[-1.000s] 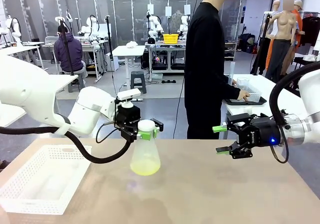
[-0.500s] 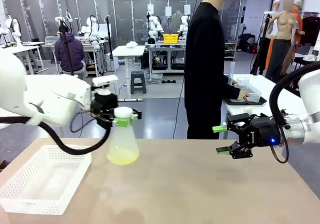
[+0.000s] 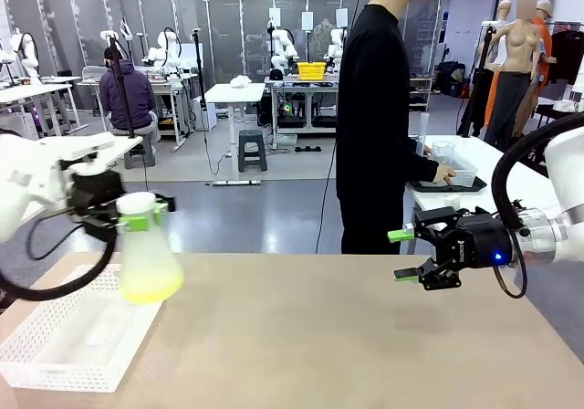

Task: Prepare the solutions needed for the experiment.
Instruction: When the human places the Big flask in the center of the table, pick up the Big flask and place it in the left Organizing basket.

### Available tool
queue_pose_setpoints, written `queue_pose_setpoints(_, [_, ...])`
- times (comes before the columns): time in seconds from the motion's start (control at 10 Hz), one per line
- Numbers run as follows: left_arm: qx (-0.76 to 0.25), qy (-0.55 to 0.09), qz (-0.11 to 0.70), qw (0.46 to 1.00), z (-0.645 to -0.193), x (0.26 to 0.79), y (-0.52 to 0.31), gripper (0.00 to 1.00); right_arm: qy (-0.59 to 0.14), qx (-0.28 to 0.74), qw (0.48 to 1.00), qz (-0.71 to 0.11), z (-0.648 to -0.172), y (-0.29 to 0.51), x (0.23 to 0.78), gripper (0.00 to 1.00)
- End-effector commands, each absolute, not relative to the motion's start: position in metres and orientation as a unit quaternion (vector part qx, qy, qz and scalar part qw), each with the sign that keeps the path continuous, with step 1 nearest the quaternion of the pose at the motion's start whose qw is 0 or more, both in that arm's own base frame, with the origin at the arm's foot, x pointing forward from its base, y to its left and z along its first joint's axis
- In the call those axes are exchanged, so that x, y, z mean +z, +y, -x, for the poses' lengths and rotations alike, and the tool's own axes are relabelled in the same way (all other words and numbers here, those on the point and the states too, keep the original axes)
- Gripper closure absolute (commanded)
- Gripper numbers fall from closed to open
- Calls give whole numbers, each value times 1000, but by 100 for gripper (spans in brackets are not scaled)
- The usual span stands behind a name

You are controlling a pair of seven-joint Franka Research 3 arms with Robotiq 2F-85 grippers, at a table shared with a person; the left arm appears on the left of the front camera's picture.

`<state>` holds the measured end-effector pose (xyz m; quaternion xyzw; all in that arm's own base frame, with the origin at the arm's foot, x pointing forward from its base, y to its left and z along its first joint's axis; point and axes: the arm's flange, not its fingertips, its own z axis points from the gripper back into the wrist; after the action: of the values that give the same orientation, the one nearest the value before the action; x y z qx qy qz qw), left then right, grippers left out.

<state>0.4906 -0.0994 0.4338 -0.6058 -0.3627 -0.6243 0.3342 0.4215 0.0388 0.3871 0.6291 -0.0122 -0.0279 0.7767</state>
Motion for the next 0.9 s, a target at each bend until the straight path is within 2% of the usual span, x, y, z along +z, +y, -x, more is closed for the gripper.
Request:
queue_pose_setpoints(0.0, [-614, -453, 528, 374, -479, 436, -57, 100, -16, -29, 779, -627, -420, 40, 387, 18])
queue_pose_setpoints(0.1, [-616, -480, 497, 379, -477, 436, -32, 100, -16, -29, 779, -627, -420, 40, 387, 18])
queue_pose_setpoints(0.4, [-575, -519, 480, 413, -480, 429, 15, 100, -16, -29, 779, -627, -420, 40, 387, 18])
queue_pose_setpoints(0.8, [-528, -538, 482, 446, -498, 415, 54, 100, -16, -29, 779, -627, -420, 40, 387, 18])
